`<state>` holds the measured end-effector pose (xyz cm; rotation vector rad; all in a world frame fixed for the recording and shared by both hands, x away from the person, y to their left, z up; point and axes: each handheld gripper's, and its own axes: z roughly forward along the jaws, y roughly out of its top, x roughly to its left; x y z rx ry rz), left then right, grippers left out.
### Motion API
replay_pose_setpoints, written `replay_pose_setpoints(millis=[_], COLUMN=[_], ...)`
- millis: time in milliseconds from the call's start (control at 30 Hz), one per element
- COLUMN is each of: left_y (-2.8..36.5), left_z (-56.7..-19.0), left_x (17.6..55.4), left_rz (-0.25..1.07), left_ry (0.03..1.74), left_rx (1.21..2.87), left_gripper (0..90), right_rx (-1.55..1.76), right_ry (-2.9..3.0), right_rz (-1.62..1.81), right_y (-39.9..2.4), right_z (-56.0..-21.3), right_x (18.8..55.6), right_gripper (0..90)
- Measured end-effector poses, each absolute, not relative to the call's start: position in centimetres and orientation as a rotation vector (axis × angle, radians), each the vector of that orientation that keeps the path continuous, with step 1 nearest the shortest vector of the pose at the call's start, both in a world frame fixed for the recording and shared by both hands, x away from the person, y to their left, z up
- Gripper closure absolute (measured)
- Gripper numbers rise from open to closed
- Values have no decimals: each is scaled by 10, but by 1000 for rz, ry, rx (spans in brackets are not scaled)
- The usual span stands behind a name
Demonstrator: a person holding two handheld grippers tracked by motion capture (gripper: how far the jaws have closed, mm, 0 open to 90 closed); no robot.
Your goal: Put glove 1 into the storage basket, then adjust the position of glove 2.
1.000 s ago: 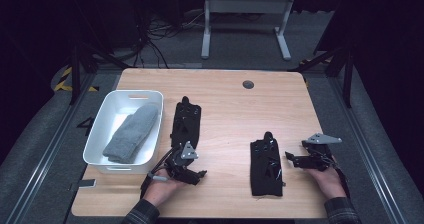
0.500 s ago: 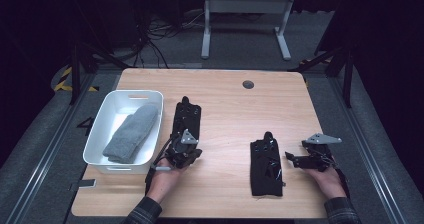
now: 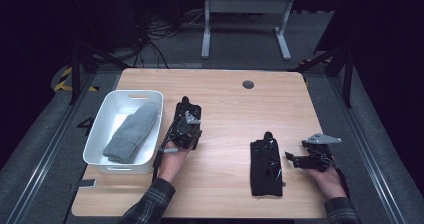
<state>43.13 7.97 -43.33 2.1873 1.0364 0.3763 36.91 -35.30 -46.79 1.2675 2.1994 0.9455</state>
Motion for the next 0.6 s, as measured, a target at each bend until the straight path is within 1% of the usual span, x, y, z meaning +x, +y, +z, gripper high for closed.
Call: replay_pose_setpoints(millis=[67, 300, 400, 600], left_y=[84, 88, 88, 85], left_z=[-438, -450, -457, -456], left_x=[444, 460, 464, 460], left_rz=[374, 394, 370, 337], left_ry=[1103, 1164, 1167, 1138], left_rx=[2141, 2158, 2173, 2196], left_gripper=[896, 897, 898, 899], right_rx=[1268, 1267, 1267, 1267], right_ry=[2199, 2199, 2199, 2200], right_rz=[946, 946, 945, 945], right_y=[-353, -353, -353, -353], right_z=[-468, -468, -468, -468], right_x=[369, 369, 369, 369], right_gripper=[151, 151, 151, 151])
